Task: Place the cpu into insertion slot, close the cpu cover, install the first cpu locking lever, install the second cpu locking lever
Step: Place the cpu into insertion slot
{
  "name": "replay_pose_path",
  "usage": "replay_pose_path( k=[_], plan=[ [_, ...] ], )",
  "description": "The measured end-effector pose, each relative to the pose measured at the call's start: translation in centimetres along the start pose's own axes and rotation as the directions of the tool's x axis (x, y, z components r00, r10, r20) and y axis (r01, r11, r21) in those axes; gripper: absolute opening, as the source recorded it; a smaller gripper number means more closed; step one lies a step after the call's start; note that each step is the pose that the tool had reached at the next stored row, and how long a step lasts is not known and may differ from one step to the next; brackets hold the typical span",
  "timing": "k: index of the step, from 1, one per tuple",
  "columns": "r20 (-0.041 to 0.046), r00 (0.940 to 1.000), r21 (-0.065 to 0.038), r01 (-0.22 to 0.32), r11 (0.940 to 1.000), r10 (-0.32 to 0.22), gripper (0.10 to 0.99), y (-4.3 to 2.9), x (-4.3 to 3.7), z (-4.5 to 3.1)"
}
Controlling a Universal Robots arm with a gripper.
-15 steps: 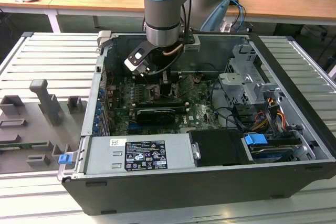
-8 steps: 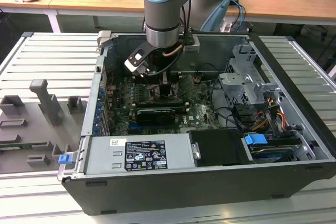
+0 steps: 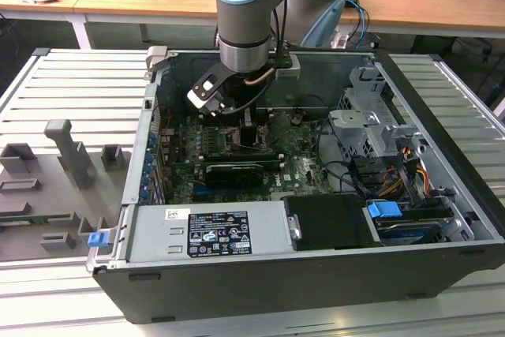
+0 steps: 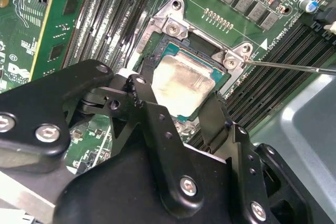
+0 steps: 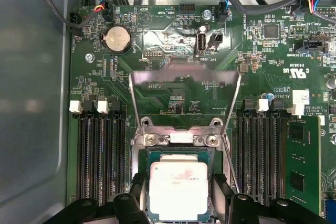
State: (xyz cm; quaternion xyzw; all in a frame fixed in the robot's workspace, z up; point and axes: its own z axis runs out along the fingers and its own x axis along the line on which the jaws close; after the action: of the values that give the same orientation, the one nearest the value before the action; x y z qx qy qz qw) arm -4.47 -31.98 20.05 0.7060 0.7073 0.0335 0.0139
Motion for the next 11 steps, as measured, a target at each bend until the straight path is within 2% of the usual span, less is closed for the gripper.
replay_pose_path(
  k=[4, 6, 7, 11],
  plan=[
    [-0.0005, 1.0000, 0.000, -0.001, 1.0000, 0.001, 0.608, 0.00, 0.00, -0.01],
    [0.0001, 1.0000, 0.000, -0.003, 1.0000, 0.003, 0.592, 0.01, -0.03, -0.03],
    [0.0002, 1.0000, 0.000, -0.005, 1.0000, 0.005, 0.525, 0.01, -0.03, -0.03],
    [0.0009, 0.9997, -0.001, -0.024, 0.9997, 0.024, 0.525, 0.03, -0.03, -0.01]
  ],
)
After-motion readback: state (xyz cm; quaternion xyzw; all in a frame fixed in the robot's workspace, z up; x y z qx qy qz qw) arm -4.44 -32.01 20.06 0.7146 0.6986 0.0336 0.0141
